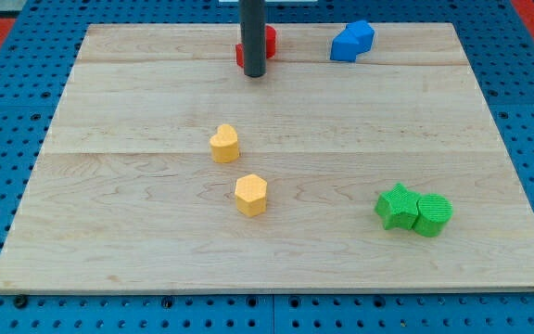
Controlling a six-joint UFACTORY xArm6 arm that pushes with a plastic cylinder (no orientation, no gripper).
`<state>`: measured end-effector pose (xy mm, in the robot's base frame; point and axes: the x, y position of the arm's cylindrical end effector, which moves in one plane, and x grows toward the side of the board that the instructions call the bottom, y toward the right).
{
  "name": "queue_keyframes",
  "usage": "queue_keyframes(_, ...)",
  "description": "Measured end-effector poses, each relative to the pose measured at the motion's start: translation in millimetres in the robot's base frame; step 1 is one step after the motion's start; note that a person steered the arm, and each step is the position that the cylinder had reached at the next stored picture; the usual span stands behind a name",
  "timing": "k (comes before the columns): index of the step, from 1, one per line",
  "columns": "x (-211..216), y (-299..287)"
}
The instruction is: Push the yellow heart towards the bottom left
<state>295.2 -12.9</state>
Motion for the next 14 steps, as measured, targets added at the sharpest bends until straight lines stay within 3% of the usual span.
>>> queue_keyframes(6, 23.8, 22.7)
queue_keyframes(9, 80.6, 22.7)
queue_keyframes(11, 142.2, -41.6)
queue_keyframes(12, 141.9, -144.0)
queue_keyframes(13, 188.8, -153.6)
queue_keyframes(14, 168.7, -114.7)
